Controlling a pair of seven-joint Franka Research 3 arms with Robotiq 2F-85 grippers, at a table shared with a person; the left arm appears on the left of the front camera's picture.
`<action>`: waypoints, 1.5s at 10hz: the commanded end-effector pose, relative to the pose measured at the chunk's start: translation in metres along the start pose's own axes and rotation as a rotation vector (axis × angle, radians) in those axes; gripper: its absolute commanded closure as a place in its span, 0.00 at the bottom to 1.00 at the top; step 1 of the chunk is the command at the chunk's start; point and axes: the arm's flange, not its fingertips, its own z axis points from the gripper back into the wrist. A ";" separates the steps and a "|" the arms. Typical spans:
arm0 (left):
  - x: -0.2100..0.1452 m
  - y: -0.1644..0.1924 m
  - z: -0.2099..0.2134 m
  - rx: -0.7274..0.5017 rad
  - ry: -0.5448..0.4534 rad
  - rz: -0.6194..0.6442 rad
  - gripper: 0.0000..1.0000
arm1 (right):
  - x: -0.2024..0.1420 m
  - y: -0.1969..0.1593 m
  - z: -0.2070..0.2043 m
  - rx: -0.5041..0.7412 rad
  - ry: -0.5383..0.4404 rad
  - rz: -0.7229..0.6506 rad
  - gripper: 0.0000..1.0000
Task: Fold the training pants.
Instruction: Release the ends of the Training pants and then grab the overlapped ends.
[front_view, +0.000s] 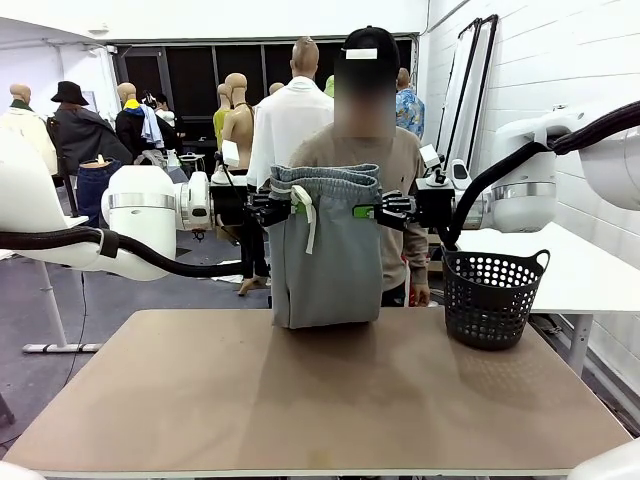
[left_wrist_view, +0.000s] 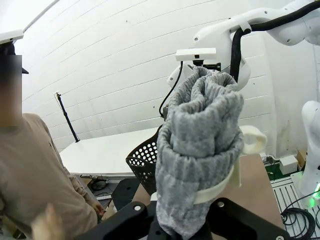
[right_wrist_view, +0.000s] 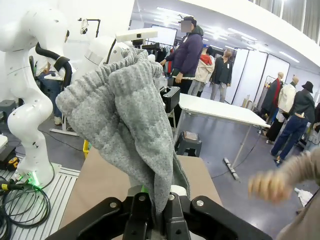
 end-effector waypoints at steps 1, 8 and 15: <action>0.004 -0.002 0.000 -0.001 -0.003 -0.009 1.00 | 0.000 0.001 -0.001 0.002 -0.004 -0.001 1.00; 0.004 -0.002 0.000 -0.001 -0.003 -0.009 1.00 | 0.000 0.001 -0.001 0.002 -0.004 -0.001 1.00; 0.004 -0.002 0.000 -0.001 -0.003 -0.009 1.00 | 0.000 0.001 -0.001 0.002 -0.004 -0.001 1.00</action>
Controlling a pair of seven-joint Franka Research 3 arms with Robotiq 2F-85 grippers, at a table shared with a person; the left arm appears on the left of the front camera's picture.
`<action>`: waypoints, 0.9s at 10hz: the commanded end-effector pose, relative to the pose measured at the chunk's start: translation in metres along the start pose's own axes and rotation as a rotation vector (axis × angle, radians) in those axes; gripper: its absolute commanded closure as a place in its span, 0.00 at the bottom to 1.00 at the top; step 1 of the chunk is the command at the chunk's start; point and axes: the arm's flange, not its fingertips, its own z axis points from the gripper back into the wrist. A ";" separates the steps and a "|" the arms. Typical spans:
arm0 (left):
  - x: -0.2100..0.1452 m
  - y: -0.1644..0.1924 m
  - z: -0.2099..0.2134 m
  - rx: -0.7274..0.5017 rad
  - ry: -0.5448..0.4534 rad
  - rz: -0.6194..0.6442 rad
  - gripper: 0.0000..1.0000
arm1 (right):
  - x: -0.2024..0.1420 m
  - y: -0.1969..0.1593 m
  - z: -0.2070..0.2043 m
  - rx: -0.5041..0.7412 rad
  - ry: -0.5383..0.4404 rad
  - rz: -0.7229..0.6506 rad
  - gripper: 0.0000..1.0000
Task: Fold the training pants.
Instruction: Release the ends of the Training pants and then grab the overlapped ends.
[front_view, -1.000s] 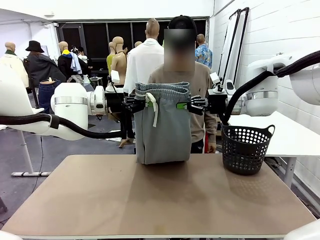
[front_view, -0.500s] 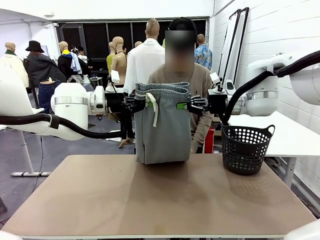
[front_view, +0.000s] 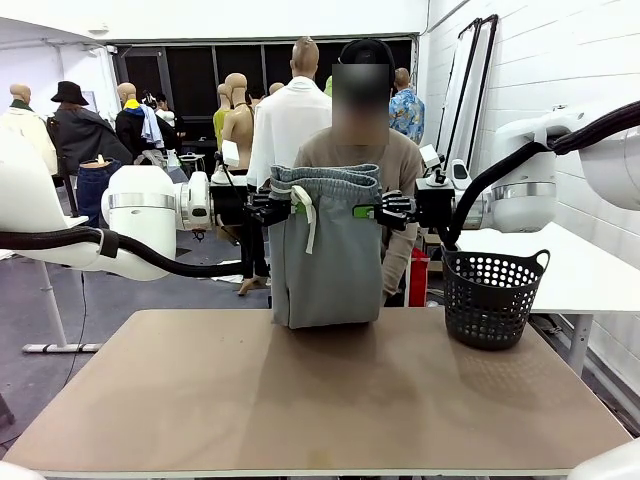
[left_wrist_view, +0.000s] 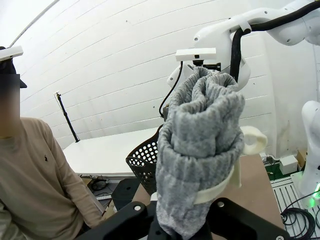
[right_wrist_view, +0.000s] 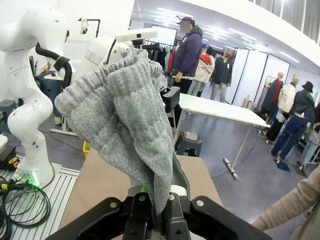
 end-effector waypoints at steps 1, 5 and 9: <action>0.004 -0.002 0.000 -0.001 -0.003 -0.009 1.00 | 0.000 0.001 -0.001 0.002 -0.004 -0.001 1.00; 0.004 -0.002 0.000 -0.001 -0.003 -0.009 1.00 | 0.000 0.001 -0.001 0.002 -0.004 -0.001 1.00; 0.004 -0.002 0.000 -0.001 -0.003 -0.009 1.00 | 0.000 0.001 -0.001 0.002 -0.004 -0.001 1.00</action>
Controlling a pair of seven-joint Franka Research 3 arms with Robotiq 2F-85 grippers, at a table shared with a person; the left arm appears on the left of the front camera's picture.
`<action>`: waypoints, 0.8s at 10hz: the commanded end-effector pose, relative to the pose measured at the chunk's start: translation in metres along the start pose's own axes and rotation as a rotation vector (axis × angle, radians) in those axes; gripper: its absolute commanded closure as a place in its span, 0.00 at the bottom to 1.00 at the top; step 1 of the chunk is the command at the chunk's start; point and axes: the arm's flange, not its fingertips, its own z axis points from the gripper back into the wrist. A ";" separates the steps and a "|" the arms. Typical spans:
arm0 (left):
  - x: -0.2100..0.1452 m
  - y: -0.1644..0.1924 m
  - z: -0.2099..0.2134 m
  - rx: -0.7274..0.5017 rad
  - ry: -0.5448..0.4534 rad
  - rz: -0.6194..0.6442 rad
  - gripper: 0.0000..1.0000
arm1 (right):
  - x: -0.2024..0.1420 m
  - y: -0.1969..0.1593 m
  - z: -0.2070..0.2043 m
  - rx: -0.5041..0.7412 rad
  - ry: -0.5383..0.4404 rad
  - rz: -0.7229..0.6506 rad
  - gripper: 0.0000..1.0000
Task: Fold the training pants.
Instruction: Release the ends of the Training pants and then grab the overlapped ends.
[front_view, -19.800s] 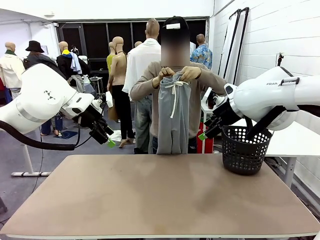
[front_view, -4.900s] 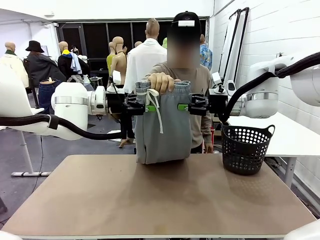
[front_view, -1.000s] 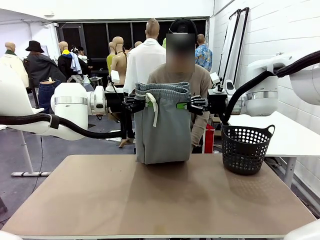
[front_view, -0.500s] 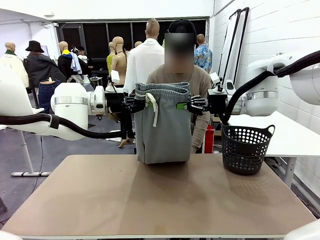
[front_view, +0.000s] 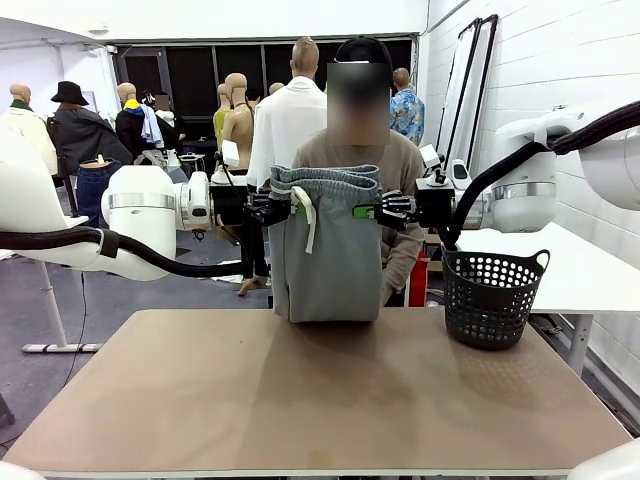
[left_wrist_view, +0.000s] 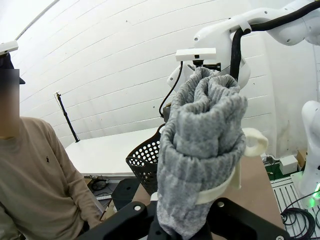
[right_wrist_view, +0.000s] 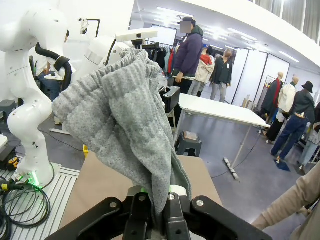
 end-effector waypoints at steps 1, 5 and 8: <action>0.004 -0.002 0.000 -0.001 -0.003 -0.009 1.00 | 0.000 0.001 -0.001 0.002 -0.004 -0.001 1.00; 0.004 -0.002 0.000 -0.001 -0.003 -0.009 1.00 | 0.000 0.001 -0.001 0.002 -0.004 -0.001 1.00; 0.004 -0.002 0.000 -0.001 -0.003 -0.009 1.00 | 0.000 0.001 -0.001 0.002 -0.004 -0.001 1.00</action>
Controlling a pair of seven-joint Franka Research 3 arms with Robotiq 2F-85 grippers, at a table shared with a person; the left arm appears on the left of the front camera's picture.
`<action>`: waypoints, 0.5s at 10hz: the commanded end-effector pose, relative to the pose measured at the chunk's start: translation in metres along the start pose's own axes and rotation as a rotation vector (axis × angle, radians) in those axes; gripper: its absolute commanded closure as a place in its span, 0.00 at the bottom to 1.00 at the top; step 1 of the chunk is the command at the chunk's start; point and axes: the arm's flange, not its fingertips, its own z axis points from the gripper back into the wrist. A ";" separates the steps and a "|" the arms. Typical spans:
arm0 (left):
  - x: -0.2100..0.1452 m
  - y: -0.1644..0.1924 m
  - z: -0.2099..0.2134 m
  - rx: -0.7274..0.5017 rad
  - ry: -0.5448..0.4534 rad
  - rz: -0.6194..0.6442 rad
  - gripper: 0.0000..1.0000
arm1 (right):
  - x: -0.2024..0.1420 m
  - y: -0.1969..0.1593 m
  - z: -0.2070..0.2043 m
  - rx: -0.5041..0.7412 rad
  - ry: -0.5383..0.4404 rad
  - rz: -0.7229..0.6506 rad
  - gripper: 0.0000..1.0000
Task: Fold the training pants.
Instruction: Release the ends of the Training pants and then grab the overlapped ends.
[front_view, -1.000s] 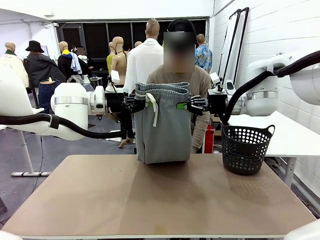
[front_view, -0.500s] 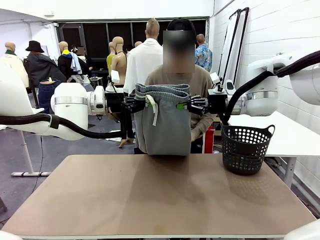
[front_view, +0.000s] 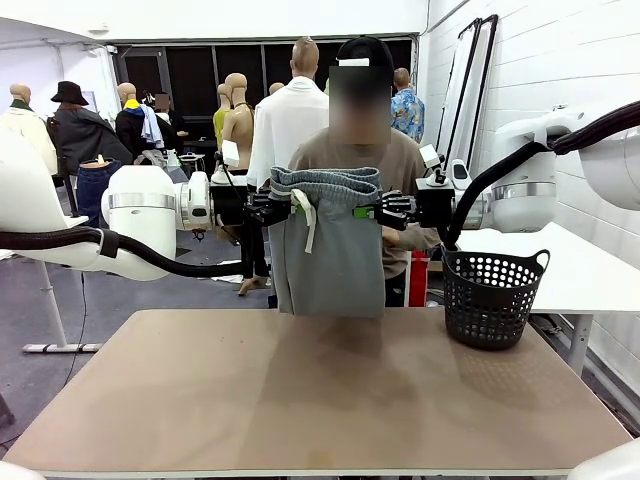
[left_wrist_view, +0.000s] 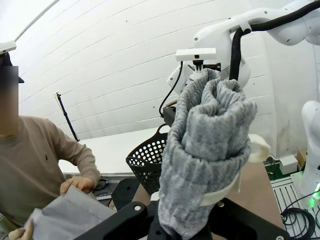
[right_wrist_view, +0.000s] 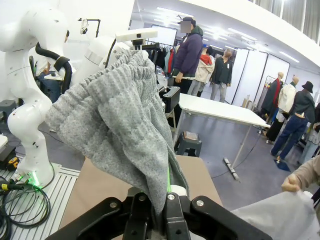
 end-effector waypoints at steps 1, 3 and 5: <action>0.004 -0.002 0.000 -0.001 -0.003 -0.009 1.00 | 0.000 0.001 -0.001 0.002 -0.004 -0.001 1.00; 0.004 -0.002 0.000 -0.001 -0.003 -0.009 1.00 | 0.000 0.001 -0.001 0.002 -0.004 -0.001 1.00; 0.004 -0.002 0.000 -0.001 -0.003 -0.009 1.00 | 0.000 0.001 -0.001 0.002 -0.004 -0.001 1.00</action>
